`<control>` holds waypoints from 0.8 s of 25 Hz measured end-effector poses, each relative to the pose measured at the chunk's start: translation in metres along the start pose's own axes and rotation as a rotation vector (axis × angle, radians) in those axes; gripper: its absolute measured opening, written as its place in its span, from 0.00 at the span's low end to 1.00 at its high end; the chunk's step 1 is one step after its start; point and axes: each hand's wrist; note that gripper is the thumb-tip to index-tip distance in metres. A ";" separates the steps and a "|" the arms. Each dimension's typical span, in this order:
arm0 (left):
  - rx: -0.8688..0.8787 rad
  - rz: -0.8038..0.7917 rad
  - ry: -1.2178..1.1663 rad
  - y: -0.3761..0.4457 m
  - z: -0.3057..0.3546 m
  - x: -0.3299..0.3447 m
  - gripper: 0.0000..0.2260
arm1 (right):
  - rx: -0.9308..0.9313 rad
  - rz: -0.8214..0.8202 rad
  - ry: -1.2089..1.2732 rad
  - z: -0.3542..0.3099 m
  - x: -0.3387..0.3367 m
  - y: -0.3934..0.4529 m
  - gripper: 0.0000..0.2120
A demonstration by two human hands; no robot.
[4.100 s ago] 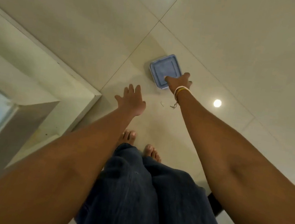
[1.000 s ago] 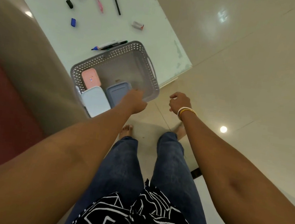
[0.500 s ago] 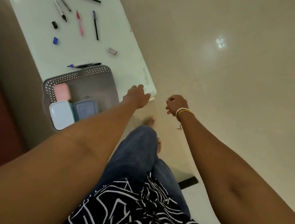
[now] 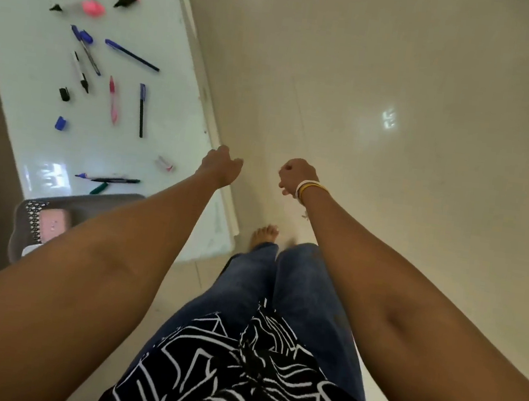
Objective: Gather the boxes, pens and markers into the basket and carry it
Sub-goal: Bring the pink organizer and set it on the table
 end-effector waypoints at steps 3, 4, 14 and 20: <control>-0.032 0.034 -0.039 0.037 0.030 -0.032 0.26 | -0.045 -0.048 -0.110 -0.037 -0.035 0.047 0.12; -0.062 0.038 -0.061 0.051 0.040 -0.045 0.26 | -0.057 -0.055 -0.153 -0.053 -0.049 0.066 0.12; -0.254 0.124 -0.399 0.182 0.144 -0.170 0.26 | -0.114 -0.251 -0.233 -0.244 -0.158 0.236 0.12; -0.320 0.238 -0.497 0.270 0.169 -0.256 0.24 | -0.216 -0.325 -0.371 -0.365 -0.160 0.340 0.13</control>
Point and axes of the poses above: each hand's wrist, its own y-axis towards the middle knuckle, its own x-axis out of the palm, z = x × y, and after that the axes turned 2 degrees about -x, right-handed
